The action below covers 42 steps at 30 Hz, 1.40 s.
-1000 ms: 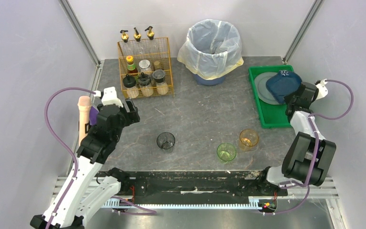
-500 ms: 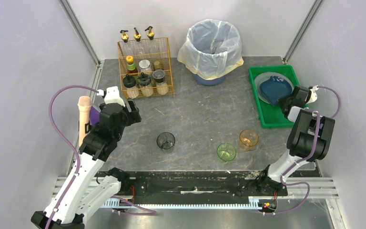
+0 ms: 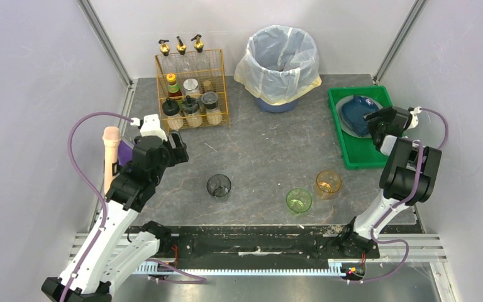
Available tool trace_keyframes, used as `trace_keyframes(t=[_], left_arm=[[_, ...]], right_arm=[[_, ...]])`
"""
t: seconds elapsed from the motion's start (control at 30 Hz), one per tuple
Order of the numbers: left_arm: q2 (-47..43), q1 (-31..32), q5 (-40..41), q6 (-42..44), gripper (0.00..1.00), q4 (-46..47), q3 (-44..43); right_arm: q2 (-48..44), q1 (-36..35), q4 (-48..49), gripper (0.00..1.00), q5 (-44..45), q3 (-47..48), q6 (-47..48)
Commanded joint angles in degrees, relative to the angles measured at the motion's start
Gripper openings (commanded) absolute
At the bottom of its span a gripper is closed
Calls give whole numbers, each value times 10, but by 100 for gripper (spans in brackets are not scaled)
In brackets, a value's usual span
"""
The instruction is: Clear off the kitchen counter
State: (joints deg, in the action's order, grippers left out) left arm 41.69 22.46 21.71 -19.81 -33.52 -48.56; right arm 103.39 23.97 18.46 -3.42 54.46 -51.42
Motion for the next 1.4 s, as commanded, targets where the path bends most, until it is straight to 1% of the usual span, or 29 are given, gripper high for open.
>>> trace_keyframes(t=[0.0,0.03,0.17,0.33,0.4,0.5,0.6,0.67,0.77,0.87,0.97,1.07,1.3,1.37], left_arm=[[-3,-3,-44,11,84,29,1],[-1,-3,-56,12,84,28,1],[9,-4,-99,7,84,17,-6],[24,-2,-144,-14,84,-7,-20],[27,2,-137,-22,84,-23,-23],[30,11,-140,-39,83,-39,-26],[40,44,-143,-60,81,-58,-35],[50,80,-132,-76,82,-73,-40],[68,147,-92,-104,81,-96,-41],[87,183,-62,-134,81,-111,-24],[105,198,-50,-158,80,-113,-1],[126,203,-36,-169,77,-99,21],[182,204,-63,-185,64,-30,57],[192,204,-61,-190,58,-16,68]], right_arm=[[-49,6,-11,76,19,14,23],[-64,6,-25,79,26,11,32],[-136,6,-46,87,31,-26,65],[-255,-13,-59,92,51,-89,102],[-302,-40,-60,93,53,-113,121],[-358,-112,-68,94,77,-142,154],[-405,-187,-61,95,105,-176,181],[-424,-226,-60,96,107,-195,190],[-443,-288,-62,96,106,-218,203],[-462,-350,-65,98,114,-236,225],[-477,-409,-73,98,125,-247,257],[-491,-450,-73,98,131,-261,285],[-536,-488,-30,98,108,-310,304],[-545,-492,-25,98,105,-315,306]])
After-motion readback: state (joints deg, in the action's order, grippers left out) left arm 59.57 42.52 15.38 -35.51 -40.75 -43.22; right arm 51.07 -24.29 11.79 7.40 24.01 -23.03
